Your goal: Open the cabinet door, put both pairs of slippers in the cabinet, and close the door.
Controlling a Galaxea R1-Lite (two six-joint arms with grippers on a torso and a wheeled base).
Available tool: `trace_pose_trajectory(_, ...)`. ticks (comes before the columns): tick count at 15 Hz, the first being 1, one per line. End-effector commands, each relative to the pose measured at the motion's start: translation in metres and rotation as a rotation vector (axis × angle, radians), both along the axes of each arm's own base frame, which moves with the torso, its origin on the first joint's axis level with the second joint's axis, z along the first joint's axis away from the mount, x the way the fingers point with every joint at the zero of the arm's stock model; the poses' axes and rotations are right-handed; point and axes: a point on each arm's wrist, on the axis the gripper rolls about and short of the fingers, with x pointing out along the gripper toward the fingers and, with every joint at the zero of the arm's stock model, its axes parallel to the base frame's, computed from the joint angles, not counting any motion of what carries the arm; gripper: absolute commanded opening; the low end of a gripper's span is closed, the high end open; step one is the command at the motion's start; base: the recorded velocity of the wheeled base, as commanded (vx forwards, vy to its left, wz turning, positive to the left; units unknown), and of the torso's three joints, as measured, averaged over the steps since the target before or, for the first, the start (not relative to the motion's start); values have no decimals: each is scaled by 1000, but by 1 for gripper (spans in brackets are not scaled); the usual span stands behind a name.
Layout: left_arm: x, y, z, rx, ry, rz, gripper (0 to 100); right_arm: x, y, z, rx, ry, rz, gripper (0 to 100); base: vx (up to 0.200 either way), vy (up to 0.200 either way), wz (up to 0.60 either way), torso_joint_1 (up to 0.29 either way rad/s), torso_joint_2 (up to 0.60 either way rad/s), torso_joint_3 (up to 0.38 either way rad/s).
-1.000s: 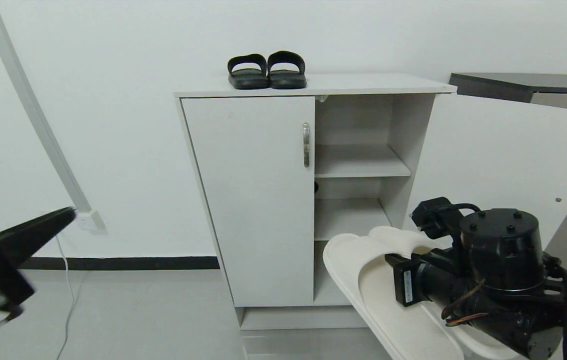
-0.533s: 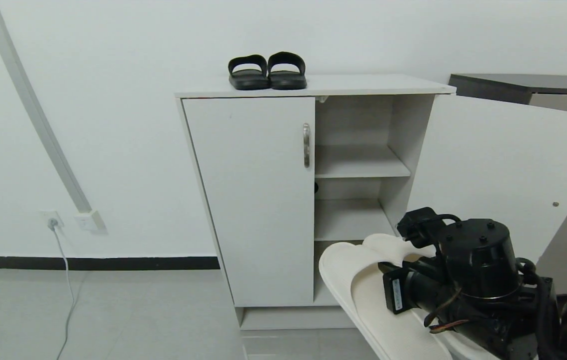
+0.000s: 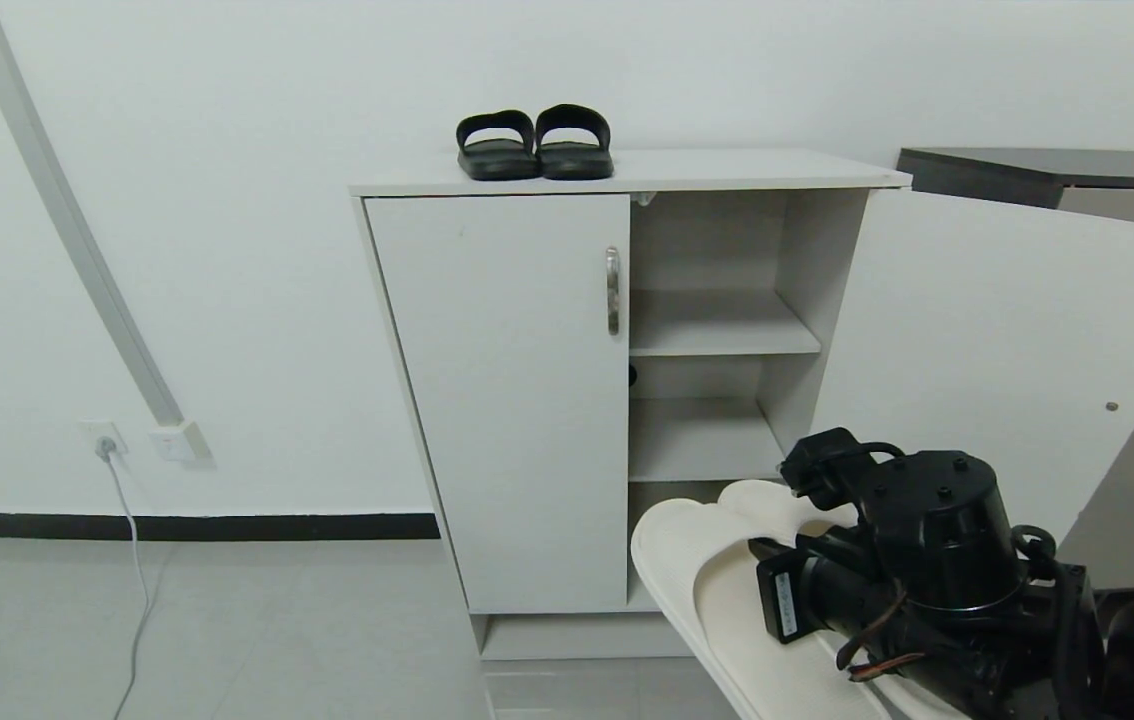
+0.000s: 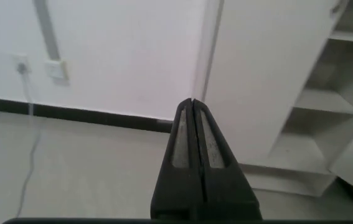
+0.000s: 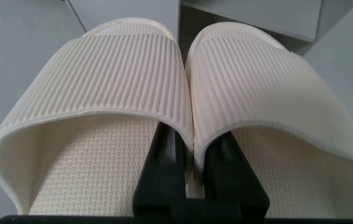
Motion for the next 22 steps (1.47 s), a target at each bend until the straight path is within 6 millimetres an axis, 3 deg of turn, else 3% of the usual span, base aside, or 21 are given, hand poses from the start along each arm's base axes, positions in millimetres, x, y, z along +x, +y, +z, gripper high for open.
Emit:
trace_pose_trajectory(1,-1,-1,-2,-7,-10,-35,0,-1,2,-3,-8,6,4,0,0,0,0,0,0,0)
trace_pose_trajectory(6,-1,-2,-2,-29,-14,-92,0,0,9,-11,-21,1,1,0,0,0,0,0,0,0)
trace_pose_trajectory(8,0,-1,-6,108,22,-27,0,1,12,-17,-24,-12,-6,0,0,0,0,0,0,0)
trace_pose_trajectory(11,0,-3,-7,83,16,-138,0,2,19,-22,-6,-36,-2,0,0,0,0,0,0,0)
trace_pose_trajectory(14,0,-3,-7,75,16,-139,0,6,37,-24,14,-95,-39,0,0,0,0,0,0,0)
trace_pose_trajectory(19,0,-3,-7,74,14,-139,0,40,69,-16,47,-178,-328,0,0,0,0,0,0,0)
trace_pose_trajectory(22,0,-3,-7,74,14,-139,0,54,67,-21,64,-131,-397,0,0,0,0,0,0,0)
